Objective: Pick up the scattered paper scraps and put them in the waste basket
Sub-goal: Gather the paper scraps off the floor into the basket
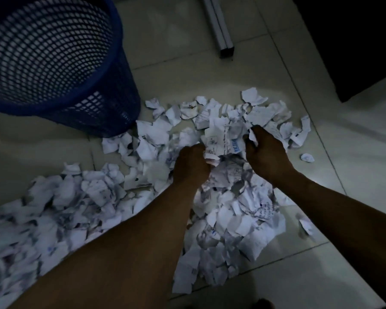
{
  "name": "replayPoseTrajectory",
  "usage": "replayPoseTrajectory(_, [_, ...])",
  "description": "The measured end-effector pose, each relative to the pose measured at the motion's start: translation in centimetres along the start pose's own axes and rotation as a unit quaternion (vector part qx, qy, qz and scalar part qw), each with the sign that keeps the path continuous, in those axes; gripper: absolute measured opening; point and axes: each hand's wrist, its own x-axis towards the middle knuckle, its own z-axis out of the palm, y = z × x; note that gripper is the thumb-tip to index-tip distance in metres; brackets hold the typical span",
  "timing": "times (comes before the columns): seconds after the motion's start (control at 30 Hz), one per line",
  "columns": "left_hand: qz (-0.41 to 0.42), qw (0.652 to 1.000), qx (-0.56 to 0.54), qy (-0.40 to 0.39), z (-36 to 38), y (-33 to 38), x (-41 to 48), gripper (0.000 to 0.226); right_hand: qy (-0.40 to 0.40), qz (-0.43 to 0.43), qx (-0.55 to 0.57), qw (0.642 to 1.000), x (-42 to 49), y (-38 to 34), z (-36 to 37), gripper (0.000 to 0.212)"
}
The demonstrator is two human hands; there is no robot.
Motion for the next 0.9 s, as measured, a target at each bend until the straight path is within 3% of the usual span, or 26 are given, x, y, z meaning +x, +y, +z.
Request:
replayPoseTrajectory(0.2, [-0.096, 0.987, -0.128, 0.016, -4.3, -1.5, -1.8, 0.021, -0.051, -0.006, -0.001, 0.999, 1.1, -3.7, 1.2, 0.02])
replayPoseTrajectory(0.3, [-0.138, 0.972, -0.187, 0.02, -6.1, -3.6, -3.1, 0.033, -0.081, -0.016, 0.004, 0.997, 1.6, -6.9, 2.1, 0.016])
replayPoseTrajectory(0.43, [-0.176, 0.954, -0.237, 0.055, -8.7, -6.2, -5.6, 0.036, -0.117, -0.049, 0.008, 0.992, 1.7, -11.7, 3.5, 0.024])
replayPoseTrajectory(0.63, [-0.21, 0.933, -0.277, 0.089, -12.1, -9.6, -8.9, 0.022, -0.157, -0.033, 0.024, 0.987, -0.2, -16.6, 4.2, 0.04])
replayPoseTrajectory(0.8, [-0.209, 0.932, -0.278, 0.099, -14.5, -11.0, -9.8, 0.033, -0.155, -0.057, 0.083, 0.983, -1.1, -19.5, 4.2, 0.035])
replayPoseTrajectory(0.9, [-0.209, 0.932, -0.279, 0.1, -15.5, -11.2, -9.6, 0.04, -0.142, -0.107, 0.111, 0.978, -0.9, -20.3, 4.0, 0.015])
